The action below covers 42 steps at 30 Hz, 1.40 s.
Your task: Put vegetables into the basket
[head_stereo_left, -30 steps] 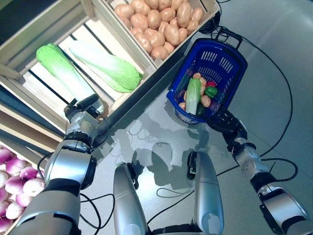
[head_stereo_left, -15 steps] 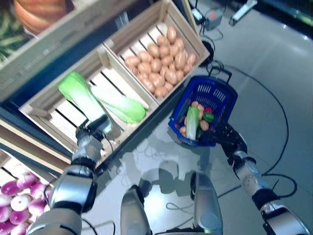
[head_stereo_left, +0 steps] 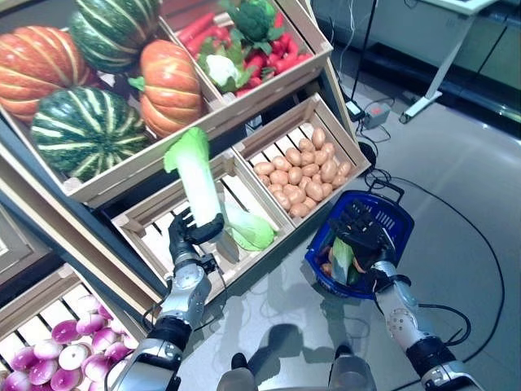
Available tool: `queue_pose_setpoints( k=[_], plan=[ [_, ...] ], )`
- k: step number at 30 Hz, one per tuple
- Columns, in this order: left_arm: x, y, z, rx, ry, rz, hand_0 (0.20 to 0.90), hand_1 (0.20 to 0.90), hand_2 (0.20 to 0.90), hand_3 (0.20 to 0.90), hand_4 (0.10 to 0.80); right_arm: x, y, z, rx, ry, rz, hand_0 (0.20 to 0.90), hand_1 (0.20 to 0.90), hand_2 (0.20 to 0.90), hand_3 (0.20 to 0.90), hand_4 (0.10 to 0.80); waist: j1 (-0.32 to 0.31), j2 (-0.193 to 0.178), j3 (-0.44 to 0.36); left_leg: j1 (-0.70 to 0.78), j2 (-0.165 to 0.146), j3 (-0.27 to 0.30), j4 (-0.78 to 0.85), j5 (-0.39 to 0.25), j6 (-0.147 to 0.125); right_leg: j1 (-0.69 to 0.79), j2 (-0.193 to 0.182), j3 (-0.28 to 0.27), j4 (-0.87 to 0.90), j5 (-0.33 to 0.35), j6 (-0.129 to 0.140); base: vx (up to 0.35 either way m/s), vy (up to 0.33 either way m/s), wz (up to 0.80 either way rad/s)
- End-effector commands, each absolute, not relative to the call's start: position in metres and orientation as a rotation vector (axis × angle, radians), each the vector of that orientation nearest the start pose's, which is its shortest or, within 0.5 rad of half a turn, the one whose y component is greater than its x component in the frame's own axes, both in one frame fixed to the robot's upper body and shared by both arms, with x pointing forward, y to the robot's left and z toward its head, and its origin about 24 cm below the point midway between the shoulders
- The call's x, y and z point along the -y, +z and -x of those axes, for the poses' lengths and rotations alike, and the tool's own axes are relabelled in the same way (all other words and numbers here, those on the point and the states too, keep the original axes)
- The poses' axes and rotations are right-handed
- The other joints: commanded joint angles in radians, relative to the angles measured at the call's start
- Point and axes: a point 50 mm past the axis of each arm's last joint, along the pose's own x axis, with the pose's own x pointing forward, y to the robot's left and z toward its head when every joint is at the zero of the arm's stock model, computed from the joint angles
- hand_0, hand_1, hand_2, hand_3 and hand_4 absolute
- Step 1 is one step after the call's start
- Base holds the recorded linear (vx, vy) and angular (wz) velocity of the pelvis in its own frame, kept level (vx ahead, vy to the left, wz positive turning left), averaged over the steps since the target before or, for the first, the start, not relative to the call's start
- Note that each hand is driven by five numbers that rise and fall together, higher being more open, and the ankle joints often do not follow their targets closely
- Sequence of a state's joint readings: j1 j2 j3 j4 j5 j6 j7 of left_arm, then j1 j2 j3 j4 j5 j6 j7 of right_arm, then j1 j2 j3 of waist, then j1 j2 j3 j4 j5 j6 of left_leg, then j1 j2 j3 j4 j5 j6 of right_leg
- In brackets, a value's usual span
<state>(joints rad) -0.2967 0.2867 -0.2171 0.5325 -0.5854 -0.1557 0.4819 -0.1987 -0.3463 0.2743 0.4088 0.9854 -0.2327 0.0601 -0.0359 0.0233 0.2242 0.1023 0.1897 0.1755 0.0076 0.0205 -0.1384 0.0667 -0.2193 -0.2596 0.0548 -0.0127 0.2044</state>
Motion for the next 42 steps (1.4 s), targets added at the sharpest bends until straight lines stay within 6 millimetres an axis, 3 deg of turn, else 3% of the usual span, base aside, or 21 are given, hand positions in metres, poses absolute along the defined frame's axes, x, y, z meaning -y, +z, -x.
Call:
queue_pose_setpoints(
  k=[1,3,9,20,29,37,42],
  plan=[
    [-0.194,0.101,-0.324,0.286,0.247,0.088,0.300,0.300,0.300,0.300,0.400,0.165,0.061,-0.302,0.109,0.264,-0.603,0.900,0.900,0.900,0.900,0.800,0.027,-0.042,-0.142,-0.006,-0.050,-0.006,-0.047,-0.008,0.037,0.052,0.001,-0.029,-0.077,0.035,-0.043,0.017,-0.068,0.08],
    [-0.177,0.109,-0.323,0.314,0.128,0.055,0.300,0.300,0.300,0.300,0.400,0.163,0.071,-0.306,0.119,0.324,-0.635,0.900,0.900,0.900,0.900,0.800,0.036,-0.047,-0.156,0.009,-0.051,-0.007,-0.079,-0.003,0.036,0.067,0.010,-0.042,-0.107,0.047,-0.041,0.008,-0.080,0.02],
    [-0.152,0.123,-0.320,0.369,-0.072,-0.062,0.300,0.300,0.300,0.300,0.400,0.154,0.083,-0.319,0.094,0.413,-0.750,0.900,0.900,0.900,0.900,0.800,0.052,-0.056,-0.180,0.025,-0.049,-0.009,-0.095,-0.015,0.039,0.081,0.028,-0.044,-0.136,0.056,-0.045,0.013,-0.062,0.05],
    [-0.121,0.143,-0.312,0.454,-0.385,-0.147,0.300,0.300,0.300,0.300,0.400,0.141,0.108,-0.334,0.155,0.573,-0.971,0.900,0.900,0.900,0.900,0.800,0.075,-0.055,-0.195,0.041,-0.046,-0.012,-0.095,-0.035,0.038,0.096,0.044,-0.034,-0.142,0.049,-0.052,0.021,-0.025,0.00],
    [-0.115,0.146,-0.310,0.449,-0.473,-0.179,0.300,0.300,0.300,0.300,0.400,0.145,0.130,-0.343,0.258,0.598,-1.024,0.900,0.900,0.900,0.900,0.800,0.084,-0.050,-0.199,0.052,-0.048,-0.023,-0.095,-0.042,0.038,0.110,0.044,-0.029,-0.135,0.037,-0.053,0.000,0.000,0.00],
    [-0.118,0.140,-0.308,0.428,-0.508,-0.232,0.300,0.300,0.300,0.300,0.400,0.154,0.147,-0.345,0.343,0.631,-0.981,0.900,0.900,0.900,0.900,0.800,0.091,-0.050,-0.202,0.056,-0.053,-0.036,-0.095,-0.048,0.038,0.118,0.037,-0.027,-0.137,0.035,-0.048,0.000,0.000,0.00],
    [-0.123,0.134,-0.307,0.411,-0.523,-0.280,0.300,0.300,0.300,0.300,0.400,0.156,0.167,-0.346,0.405,0.672,-0.932,0.900,0.900,0.900,0.900,0.800,0.089,-0.053,-0.201,0.056,-0.055,-0.040,-0.095,-0.049,0.039,0.116,0.035,-0.021,-0.134,0.033,-0.047,0.000,0.000,0.00]
  ],
)
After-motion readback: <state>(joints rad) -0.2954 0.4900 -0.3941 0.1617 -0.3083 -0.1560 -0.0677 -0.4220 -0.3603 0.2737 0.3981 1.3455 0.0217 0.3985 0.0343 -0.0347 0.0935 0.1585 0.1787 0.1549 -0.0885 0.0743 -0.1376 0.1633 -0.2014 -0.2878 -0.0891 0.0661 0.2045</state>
